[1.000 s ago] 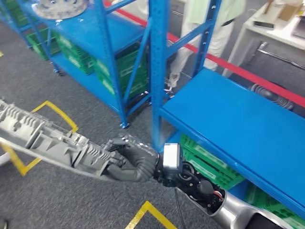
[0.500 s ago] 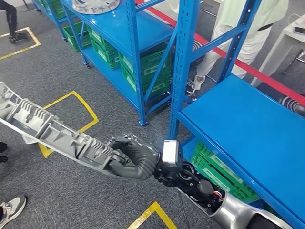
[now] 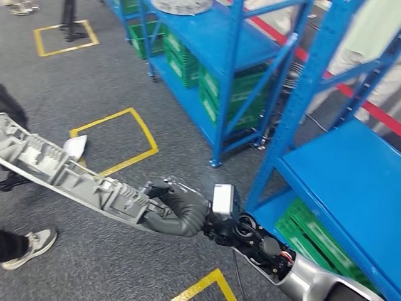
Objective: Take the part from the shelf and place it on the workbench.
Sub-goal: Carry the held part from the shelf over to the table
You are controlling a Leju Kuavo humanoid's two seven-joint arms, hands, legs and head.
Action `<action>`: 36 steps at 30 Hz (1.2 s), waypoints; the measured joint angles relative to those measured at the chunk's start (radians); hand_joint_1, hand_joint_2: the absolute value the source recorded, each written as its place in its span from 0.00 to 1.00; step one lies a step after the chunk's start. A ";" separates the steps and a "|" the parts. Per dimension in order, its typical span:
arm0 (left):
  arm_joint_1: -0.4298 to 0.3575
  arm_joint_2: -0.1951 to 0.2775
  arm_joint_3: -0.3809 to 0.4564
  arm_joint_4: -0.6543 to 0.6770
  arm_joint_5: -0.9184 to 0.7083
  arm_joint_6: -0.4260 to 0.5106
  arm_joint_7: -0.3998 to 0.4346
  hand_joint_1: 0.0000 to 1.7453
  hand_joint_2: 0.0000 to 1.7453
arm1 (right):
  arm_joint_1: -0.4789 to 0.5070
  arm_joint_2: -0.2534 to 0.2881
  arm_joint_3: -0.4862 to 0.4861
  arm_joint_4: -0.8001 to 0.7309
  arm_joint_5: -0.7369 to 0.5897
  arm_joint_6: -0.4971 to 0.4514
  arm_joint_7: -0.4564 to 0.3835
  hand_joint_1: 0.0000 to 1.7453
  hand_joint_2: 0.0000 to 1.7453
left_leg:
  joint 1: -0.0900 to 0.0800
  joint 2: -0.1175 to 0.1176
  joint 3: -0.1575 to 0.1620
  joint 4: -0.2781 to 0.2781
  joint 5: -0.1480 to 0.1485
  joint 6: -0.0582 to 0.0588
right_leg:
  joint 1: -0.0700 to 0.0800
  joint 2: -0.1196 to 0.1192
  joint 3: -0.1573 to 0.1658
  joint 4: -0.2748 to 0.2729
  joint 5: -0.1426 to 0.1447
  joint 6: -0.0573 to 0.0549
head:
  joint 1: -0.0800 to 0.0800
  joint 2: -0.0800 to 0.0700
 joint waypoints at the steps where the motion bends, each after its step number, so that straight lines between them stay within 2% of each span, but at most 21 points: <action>1: 0.000 0.000 0.000 0.000 0.000 0.000 0.000 0.00 1.00 | 0.001 0.000 0.000 0.002 0.000 0.000 0.000 1.00 1.00 | -0.002 -0.012 0.000 0.000 0.000 0.003 | 0.001 0.013 -0.040 0.079 -0.032 -0.001 | 0.006 0.000; 2: 0.000 0.000 0.000 0.000 0.000 0.001 0.000 0.00 1.00 | 0.003 0.000 0.000 0.004 0.000 0.000 0.000 1.00 1.00 | -0.004 -0.025 0.001 0.000 -0.001 0.004 | 0.001 0.019 -0.071 0.135 -0.047 -0.002 | 0.010 0.000; 3: 0.000 0.000 0.000 0.000 0.001 0.001 0.000 0.00 1.00 | 0.004 0.000 0.000 0.005 0.000 0.000 0.000 1.00 1.00 | -0.006 -0.039 0.002 0.000 -0.001 0.005 | 0.002 0.022 -0.085 0.155 -0.041 -0.006 | 0.012 0.000; 4: 0.000 0.000 0.000 0.000 0.001 0.001 0.000 0.00 1.00 | 0.004 0.000 0.000 0.007 0.000 0.000 0.000 1.00 1.00 | -0.008 -0.054 0.004 0.001 -0.001 0.005 | 0.002 0.024 -0.079 0.131 -0.015 -0.011 | 0.014 0.000; 7: 0.000 -0.003 0.000 0.000 0.001 0.002 0.000 0.00 1.00 | 0.003 0.000 0.000 0.007 0.000 0.000 0.001 1.00 1.00 | -0.011 -0.093 0.008 0.002 -0.001 0.003 | 0.008 0.069 0.006 -0.080 0.099 -0.034 | 0.018 0.000; 9: 0.000 -0.006 0.000 0.000 0.001 0.002 -0.002 0.00 1.00 | 0.002 0.000 0.000 0.007 0.000 0.000 0.001 1.00 1.00 | -0.011 -0.113 0.005 0.002 -0.001 -0.004 | 0.012 0.090 0.034 -0.150 0.122 -0.042 | 0.017 0.000; 11: 0.004 -0.004 0.000 0.000 0.002 0.003 -0.003 0.00 1.00 | -0.001 0.000 0.000 0.007 0.000 0.000 0.002 1.00 1.00 | -0.009 -0.129 0.002 -0.001 0.002 -0.016 | 0.013 0.072 0.039 -0.160 0.125 -0.047 | 0.015 0.000; 13: 0.007 -0.002 0.000 0.000 0.002 0.005 -0.004 0.00 1.00 | -0.003 0.002 0.001 0.007 0.000 0.000 0.003 1.00 1.00 | -0.010 -0.100 -0.014 0.026 -0.016 -0.026 | 0.008 0.050 0.044 -0.172 0.134 -0.056 | 0.008 0.000; 15: 0.005 -0.002 0.000 0.000 0.002 0.006 -0.004 0.00 1.00 | -0.004 0.004 0.002 0.008 0.000 -0.002 0.005 1.00 1.00 | -0.010 -0.041 -0.069 0.137 -0.078 -0.036 | 0.006 0.026 0.045 -0.179 0.138 -0.062 | -0.006 0.000; 17: 0.003 -0.002 0.000 0.000 0.004 0.007 -0.005 0.00 1.00 | -0.003 0.004 0.002 0.010 0.000 -0.004 0.007 1.00 1.00 | -0.005 -0.015 -0.136 0.272 -0.134 -0.046 | 0.006 0.002 0.044 -0.179 0.137 -0.063 | -0.016 0.000; 18: 0.003 -0.001 0.000 0.000 0.005 0.007 -0.004 0.00 1.00 | -0.003 0.004 0.002 0.011 0.000 -0.004 0.008 1.00 1.00 | -0.001 -0.010 -0.151 0.301 -0.138 -0.051 | 0.006 -0.010 0.043 -0.179 0.137 -0.063 | -0.019 0.000; 19: 0.003 0.000 0.000 0.000 0.005 0.007 -0.004 0.00 1.00 | -0.003 0.004 0.002 0.012 0.000 -0.004 0.008 1.00 1.00 | 0.002 -0.006 -0.144 0.288 -0.123 -0.055 | 0.005 -0.021 0.043 -0.178 0.135 -0.061 | -0.021 0.000; 20: 0.004 0.001 0.000 0.001 0.005 0.007 -0.004 0.00 1.00 | -0.003 0.004 0.003 0.012 0.000 -0.004 0.009 1.00 1.00 | 0.005 0.002 -0.116 0.236 -0.094 -0.058 | 0.003 -0.032 0.044 -0.177 0.133 -0.058 | -0.022 0.000; 22: 0.002 0.002 0.000 0.001 0.006 0.008 -0.004 0.00 1.00 | -0.003 0.004 0.004 0.013 0.000 -0.004 0.009 1.00 1.00 | 0.006 0.043 -0.034 0.088 -0.034 -0.059 | 0.004 -0.052 0.046 -0.171 0.126 -0.046 | -0.026 0.000; 24: -0.002 0.002 0.000 0.000 0.006 0.008 -0.004 0.00 1.00 | -0.005 0.004 0.006 0.013 0.000 -0.004 0.010 1.00 1.00 | 0.003 0.067 0.006 0.012 -0.012 -0.048 | 0.009 -0.070 0.050 -0.165 0.116 -0.032 | -0.024 0.000; 27: -0.001 0.003 0.000 0.001 0.006 0.008 -0.004 0.00 1.00 | -0.008 0.004 0.007 0.012 0.000 -0.003 0.013 1.00 1.00 | 0.000 0.037 0.002 0.009 -0.012 -0.022 | 0.006 -0.088 0.057 -0.160 0.104 -0.013 | -0.014 0.000; 29: 0.000 0.003 0.000 0.000 0.006 0.008 -0.003 0.00 1.00 | -0.008 0.004 0.008 0.012 0.000 -0.003 0.014 1.00 1.00 | 0.003 0.016 0.004 0.006 -0.008 -0.010 | 0.001 -0.047 0.038 -0.104 0.064 -0.004 | -0.008 0.000; 31: 0.000 0.003 0.000 0.001 0.005 0.008 -0.003 0.00 1.00 | -0.007 0.004 0.008 0.012 0.000 -0.003 0.015 1.00 1.00 | 0.002 -0.005 0.003 0.005 -0.007 -0.003 | 0.000 0.005 -0.027 0.037 -0.008 -0.001 | 0.004 0.000; 33: 0.000 0.004 0.000 0.001 0.005 0.008 -0.003 0.00 1.00 | -0.005 0.004 0.008 0.013 0.000 -0.003 0.018 1.00 1.00 | -0.002 -0.031 0.004 0.005 -0.007 0.000 | 0.001 0.020 -0.086 0.150 -0.041 -0.003 | 0.013 0.000; 34: 0.000 0.004 0.000 0.001 0.005 0.007 -0.003 0.00 1.00 | -0.005 0.004 0.008 0.013 0.000 -0.003 0.020 1.00 1.00 | -0.004 -0.045 0.005 0.005 -0.007 0.001 | 0.002 0.022 -0.092 0.153 -0.027 -0.007 | 0.015 0.000; 36: 0.000 0.003 0.000 0.001 0.005 0.006 -0.004 0.00 1.00 | -0.005 0.004 0.008 0.012 0.000 -0.003 0.023 1.00 1.00 | -0.007 -0.073 0.009 0.005 -0.007 0.001 | 0.006 0.038 -0.048 0.044 0.048 -0.022 | 0.019 0.000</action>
